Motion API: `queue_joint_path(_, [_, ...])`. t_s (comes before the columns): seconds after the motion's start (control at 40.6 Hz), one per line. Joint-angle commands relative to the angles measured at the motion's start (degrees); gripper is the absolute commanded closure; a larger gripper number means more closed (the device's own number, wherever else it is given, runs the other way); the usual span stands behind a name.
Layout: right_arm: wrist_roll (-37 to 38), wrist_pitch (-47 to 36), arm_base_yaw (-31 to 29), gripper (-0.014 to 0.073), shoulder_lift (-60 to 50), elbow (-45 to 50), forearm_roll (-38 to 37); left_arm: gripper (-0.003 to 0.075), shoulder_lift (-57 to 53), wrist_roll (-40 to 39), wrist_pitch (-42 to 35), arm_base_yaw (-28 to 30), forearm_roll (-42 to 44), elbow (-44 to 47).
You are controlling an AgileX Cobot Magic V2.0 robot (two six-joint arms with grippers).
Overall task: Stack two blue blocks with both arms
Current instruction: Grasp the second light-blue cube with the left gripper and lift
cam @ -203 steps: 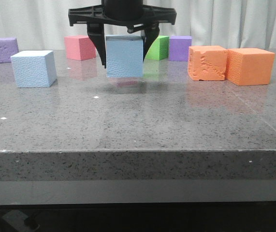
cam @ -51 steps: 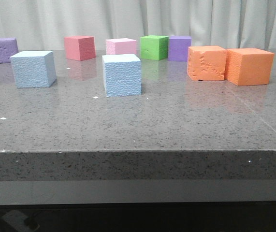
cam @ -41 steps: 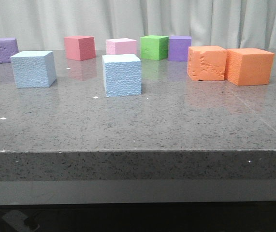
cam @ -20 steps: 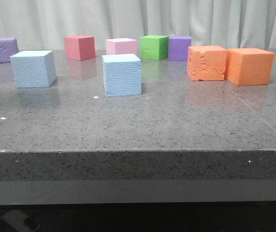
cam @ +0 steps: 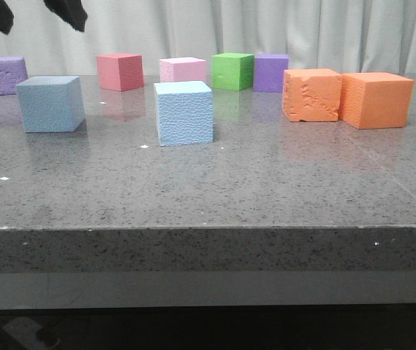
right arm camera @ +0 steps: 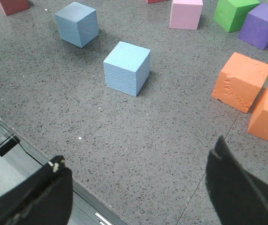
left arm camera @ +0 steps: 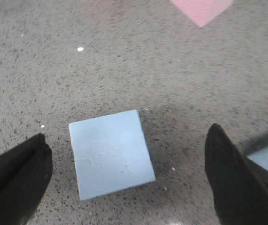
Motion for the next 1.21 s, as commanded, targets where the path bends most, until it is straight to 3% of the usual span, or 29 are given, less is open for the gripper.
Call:
queue_joint_path(0.0, [-0.52,-3.51,-0.22,0.0001,-0.19,-1.36,0.79,0.008,0.2,-4.28,-2.18,-0.23,1.65,-3.22])
queue_joint_path(0.591, [-0.52,-3.51,-0.22,0.0001,-0.19,-1.36,0.79,0.0084,9.24,-13.14,-3.73,-0.24,2.86,-3.25])
queue_joint_path(0.886, [-0.52,-3.51,-0.22,0.0001,-0.19,-1.36,0.79,0.0292,9.58,-13.16,-3.73,-0.24,3.43,-3.25])
queue_joint_path(1.033, [-0.52,-3.51,-0.22,0.0001,-0.19,-1.36,0.79,0.03,9.22,-12.45,-2.82,-0.24,3.43,-3.5])
queue_joint_path(1.181, [-0.52,-3.51,-0.22,0.0001,-0.19,-1.36,0.79,0.03,8.35,-5.43,-0.05,-0.48,3.06,-5.96])
